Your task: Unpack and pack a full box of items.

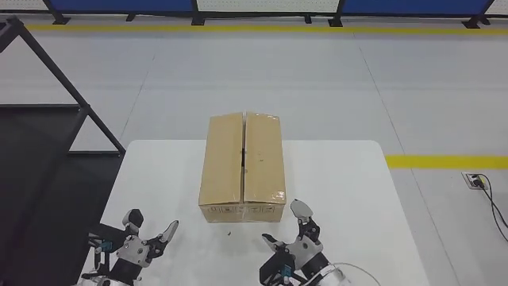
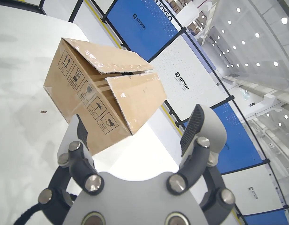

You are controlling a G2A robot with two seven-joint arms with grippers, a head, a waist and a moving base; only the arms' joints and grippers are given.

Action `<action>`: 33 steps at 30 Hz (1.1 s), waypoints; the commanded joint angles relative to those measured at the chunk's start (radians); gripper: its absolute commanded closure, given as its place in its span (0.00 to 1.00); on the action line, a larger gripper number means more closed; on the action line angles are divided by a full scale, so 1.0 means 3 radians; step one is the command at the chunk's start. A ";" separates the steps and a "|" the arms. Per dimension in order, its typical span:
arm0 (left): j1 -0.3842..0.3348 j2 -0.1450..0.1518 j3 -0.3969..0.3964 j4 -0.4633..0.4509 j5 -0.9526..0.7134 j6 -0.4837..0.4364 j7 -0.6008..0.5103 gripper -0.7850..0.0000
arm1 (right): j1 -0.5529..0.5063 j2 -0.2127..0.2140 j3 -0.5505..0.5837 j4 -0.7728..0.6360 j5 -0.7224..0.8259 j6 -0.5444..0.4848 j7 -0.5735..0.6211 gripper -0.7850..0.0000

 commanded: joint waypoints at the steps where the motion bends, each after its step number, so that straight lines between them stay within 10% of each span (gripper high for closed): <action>1: -0.0065 -0.0006 0.0008 0.0017 -0.0069 0.0068 -0.0076 0.00 | 0.0110 -0.0036 -0.0090 0.0092 0.0147 0.0062 -0.0024 0.00; 33: -0.0170 -0.0047 -0.0046 0.0105 -0.0479 0.0468 -0.0196 0.00 | 0.0880 -0.0402 -0.0605 0.0922 -0.0440 0.0595 0.0548 0.00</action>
